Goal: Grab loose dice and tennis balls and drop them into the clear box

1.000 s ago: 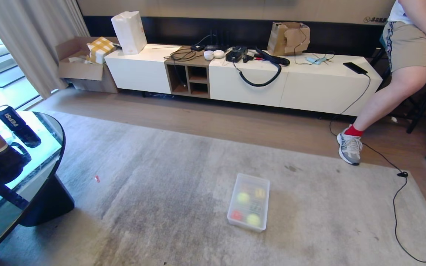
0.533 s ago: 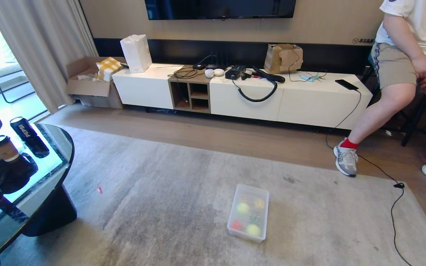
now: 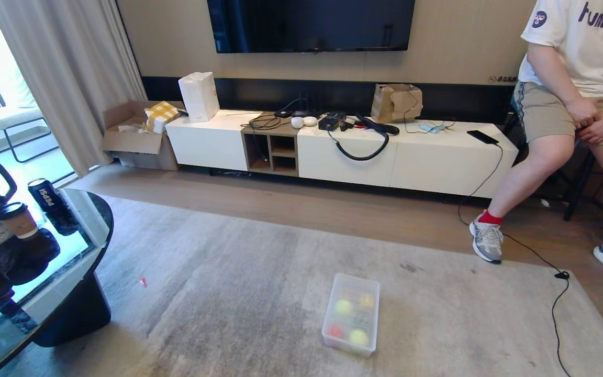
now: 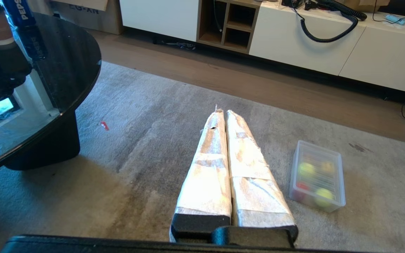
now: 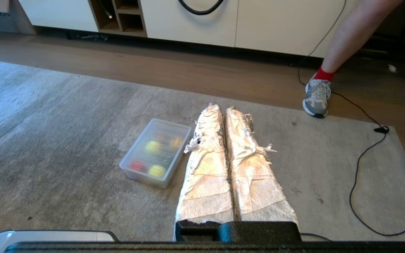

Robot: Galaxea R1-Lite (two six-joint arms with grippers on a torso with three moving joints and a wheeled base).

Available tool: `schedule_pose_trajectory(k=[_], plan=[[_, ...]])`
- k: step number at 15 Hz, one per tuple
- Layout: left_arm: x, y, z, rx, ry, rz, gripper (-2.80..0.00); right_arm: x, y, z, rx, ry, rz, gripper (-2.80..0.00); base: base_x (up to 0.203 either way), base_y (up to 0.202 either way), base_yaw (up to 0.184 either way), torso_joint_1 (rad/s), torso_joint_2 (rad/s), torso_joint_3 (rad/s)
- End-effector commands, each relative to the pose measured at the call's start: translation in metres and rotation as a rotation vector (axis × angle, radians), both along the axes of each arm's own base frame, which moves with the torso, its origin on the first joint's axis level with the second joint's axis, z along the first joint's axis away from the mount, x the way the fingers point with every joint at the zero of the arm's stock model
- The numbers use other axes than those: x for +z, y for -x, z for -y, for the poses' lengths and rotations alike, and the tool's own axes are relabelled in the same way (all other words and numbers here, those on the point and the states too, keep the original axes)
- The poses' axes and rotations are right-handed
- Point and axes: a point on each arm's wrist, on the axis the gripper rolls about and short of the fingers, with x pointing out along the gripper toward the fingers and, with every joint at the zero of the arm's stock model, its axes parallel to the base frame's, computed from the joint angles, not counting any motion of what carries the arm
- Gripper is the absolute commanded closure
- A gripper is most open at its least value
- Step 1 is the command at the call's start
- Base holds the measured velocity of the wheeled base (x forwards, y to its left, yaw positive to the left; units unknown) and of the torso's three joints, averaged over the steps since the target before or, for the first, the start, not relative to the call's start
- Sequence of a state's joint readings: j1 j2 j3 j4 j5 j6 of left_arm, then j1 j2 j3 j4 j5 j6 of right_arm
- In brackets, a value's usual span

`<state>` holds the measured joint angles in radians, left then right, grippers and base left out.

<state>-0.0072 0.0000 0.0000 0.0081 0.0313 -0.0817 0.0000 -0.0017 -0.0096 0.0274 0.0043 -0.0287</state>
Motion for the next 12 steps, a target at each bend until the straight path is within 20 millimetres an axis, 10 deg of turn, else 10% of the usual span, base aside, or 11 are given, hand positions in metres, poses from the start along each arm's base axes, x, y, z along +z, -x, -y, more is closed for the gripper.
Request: schedule_pose_trajectory(k=[1,12], plan=[[0.0001,0.0,0.0,-0.003,-0.002,0.001,0.0,-0.0001,0.0,0.0,0.0,-0.001,-0.001,0.0,0.0,0.0,0.0,0.0,0.0,0.0],[0.0002,0.0,0.0001,-0.006,-0.04,0.001,0.0,0.0003,0.0001,0.0,0.0,-0.001,-0.004,0.0,0.001,-0.001,0.033,0.0,0.0,0.001]])
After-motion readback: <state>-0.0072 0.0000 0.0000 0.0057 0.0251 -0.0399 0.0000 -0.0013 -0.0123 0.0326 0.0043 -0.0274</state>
